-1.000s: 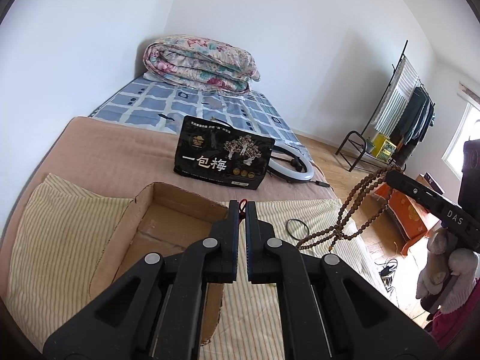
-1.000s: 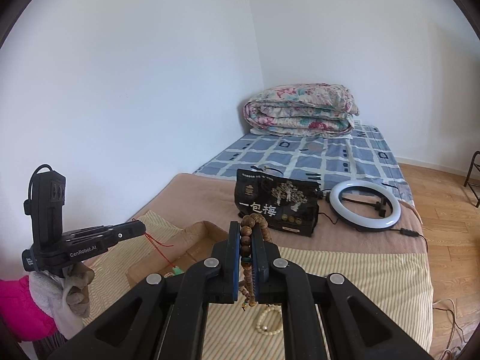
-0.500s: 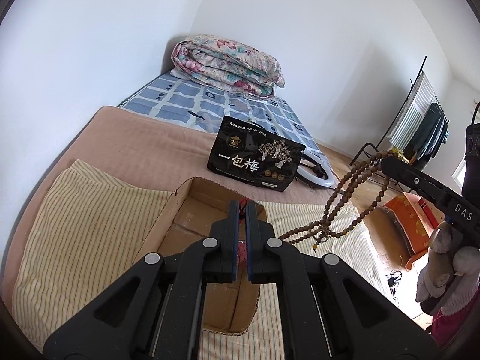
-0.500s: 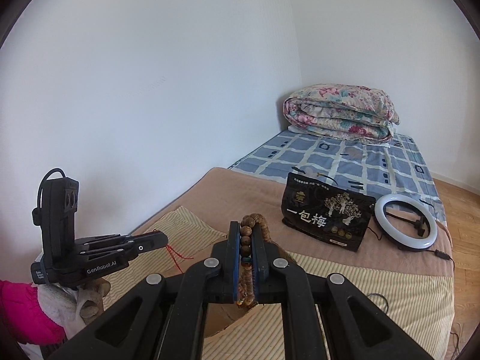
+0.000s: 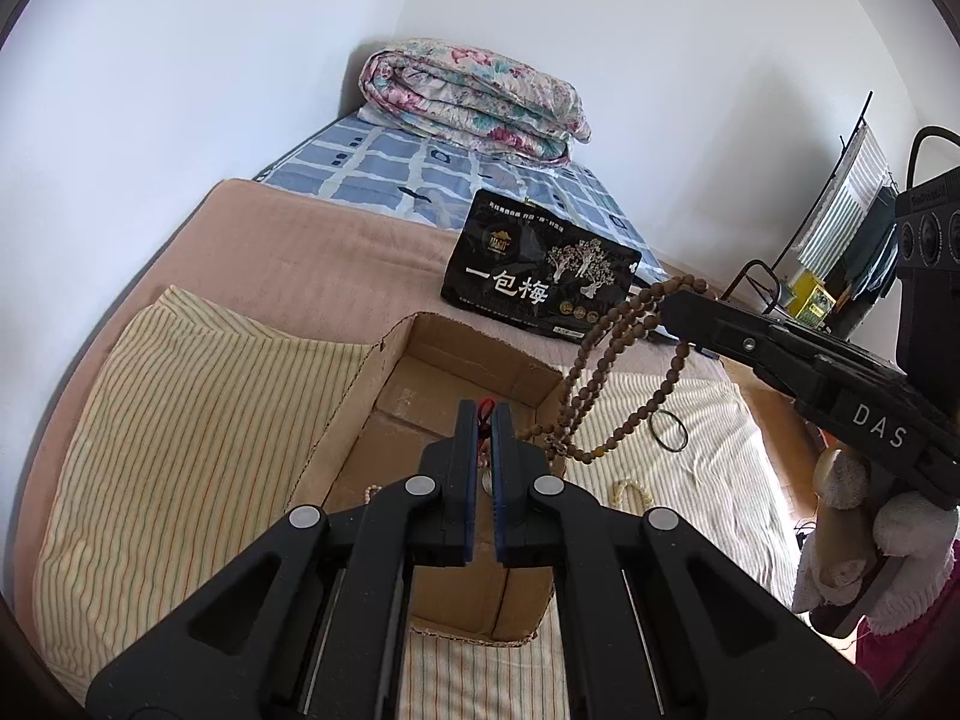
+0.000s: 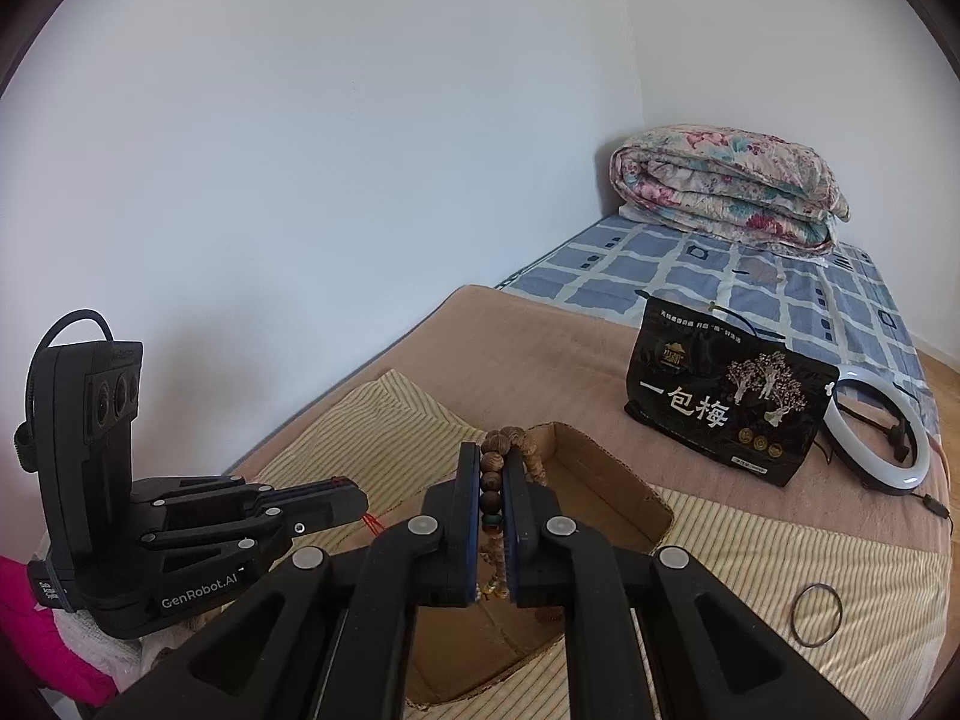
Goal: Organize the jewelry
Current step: 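Lift the wooden bead necklace into the cardboard box with the right tool, then open the right tool over the box and move the left tool toward the white bead bracelet, then grasp the white bead bracelet with the left tool while the right tool grasps a pearl earring, then carry the white bracelet over the box with the left tool while the right tool carries the earring there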
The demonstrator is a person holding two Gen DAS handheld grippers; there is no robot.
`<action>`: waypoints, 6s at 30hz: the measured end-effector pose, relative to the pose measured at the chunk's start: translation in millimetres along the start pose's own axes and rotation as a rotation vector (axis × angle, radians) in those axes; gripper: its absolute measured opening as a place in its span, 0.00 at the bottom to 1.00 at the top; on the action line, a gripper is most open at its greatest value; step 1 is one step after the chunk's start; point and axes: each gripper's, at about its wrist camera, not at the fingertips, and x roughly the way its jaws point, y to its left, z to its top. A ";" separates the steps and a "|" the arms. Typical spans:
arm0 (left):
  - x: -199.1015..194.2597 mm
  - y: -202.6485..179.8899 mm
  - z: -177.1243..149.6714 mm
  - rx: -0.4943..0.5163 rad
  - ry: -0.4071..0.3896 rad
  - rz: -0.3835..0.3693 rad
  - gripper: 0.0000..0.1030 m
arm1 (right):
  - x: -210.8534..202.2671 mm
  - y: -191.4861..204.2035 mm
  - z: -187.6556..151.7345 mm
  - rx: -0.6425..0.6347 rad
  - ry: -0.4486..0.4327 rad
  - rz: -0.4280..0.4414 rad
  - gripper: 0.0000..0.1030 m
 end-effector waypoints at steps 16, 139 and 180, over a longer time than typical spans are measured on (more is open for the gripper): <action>7.7 -1.5 -3.7 0.023 0.025 0.064 0.01 | 41.1 -1.4 -15.0 0.044 0.080 -0.014 0.27; 242.0 -149.7 -86.6 0.137 0.419 -0.053 0.05 | -22.5 -145.2 -245.9 0.103 0.434 -0.119 0.06; 101.4 -140.3 -19.0 0.165 0.176 -0.144 0.05 | -85.2 -150.8 -169.3 0.210 0.172 -0.264 0.06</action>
